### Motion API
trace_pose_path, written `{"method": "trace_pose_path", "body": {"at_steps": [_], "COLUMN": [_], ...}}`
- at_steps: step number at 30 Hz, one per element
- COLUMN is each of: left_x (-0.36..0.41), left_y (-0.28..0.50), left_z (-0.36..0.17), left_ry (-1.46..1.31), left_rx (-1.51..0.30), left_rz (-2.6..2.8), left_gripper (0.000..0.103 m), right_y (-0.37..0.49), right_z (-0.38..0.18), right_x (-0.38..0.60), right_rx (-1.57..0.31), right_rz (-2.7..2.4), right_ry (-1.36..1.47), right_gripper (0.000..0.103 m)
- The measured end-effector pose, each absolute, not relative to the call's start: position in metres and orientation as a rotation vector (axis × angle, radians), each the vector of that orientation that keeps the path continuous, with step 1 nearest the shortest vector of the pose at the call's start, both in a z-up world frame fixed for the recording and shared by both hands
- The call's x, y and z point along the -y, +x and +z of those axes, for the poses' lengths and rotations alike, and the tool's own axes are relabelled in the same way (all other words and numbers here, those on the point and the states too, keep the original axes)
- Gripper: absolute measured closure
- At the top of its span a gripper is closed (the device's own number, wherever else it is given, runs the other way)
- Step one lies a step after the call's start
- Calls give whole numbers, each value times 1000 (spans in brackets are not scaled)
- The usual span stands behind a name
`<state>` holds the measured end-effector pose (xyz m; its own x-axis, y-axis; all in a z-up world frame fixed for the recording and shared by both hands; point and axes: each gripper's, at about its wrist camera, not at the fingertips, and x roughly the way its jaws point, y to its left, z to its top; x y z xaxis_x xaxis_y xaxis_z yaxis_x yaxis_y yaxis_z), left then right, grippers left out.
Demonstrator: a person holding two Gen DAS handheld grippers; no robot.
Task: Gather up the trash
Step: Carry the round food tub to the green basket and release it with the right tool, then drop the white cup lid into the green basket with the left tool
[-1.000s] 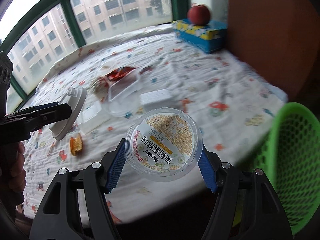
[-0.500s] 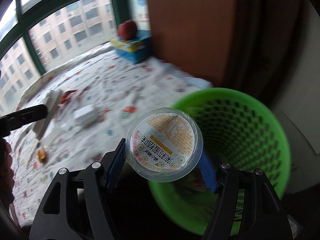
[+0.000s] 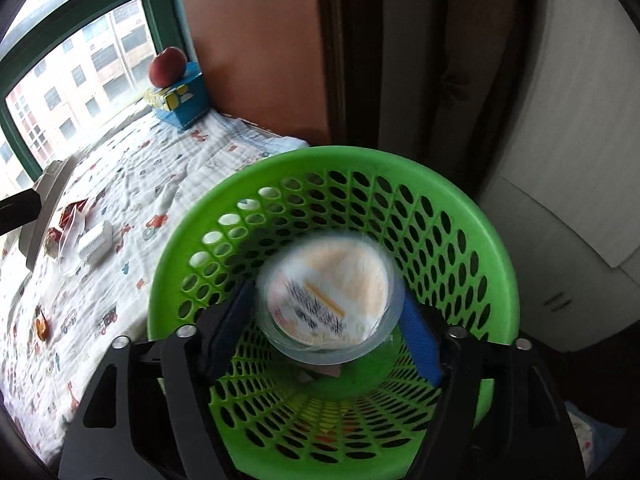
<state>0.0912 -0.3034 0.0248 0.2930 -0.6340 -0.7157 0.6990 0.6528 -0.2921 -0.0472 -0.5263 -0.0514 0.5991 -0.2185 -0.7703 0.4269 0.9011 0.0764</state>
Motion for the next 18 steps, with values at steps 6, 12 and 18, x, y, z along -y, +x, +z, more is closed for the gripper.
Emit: {"method": "trace_pose_path", "body": {"at_steps": [6, 12, 18], "left_x": [333, 361, 387], "left_y": [83, 73, 65], "left_z": [19, 10, 1], "left_ry": [111, 144, 163], "left_rx": [-927, -946, -976], "left_rz": [-920, -940, -964], "left_gripper": [26, 26, 26], "right_y": [-57, -70, -86], "right_z": [-54, -48, -42], "right_x": [538, 541, 547], "right_rx": [-845, -825, -806], "right_rz": [-377, -386, -400], "right_ry": [283, 261, 245], "right_gripper": [29, 26, 24]}}
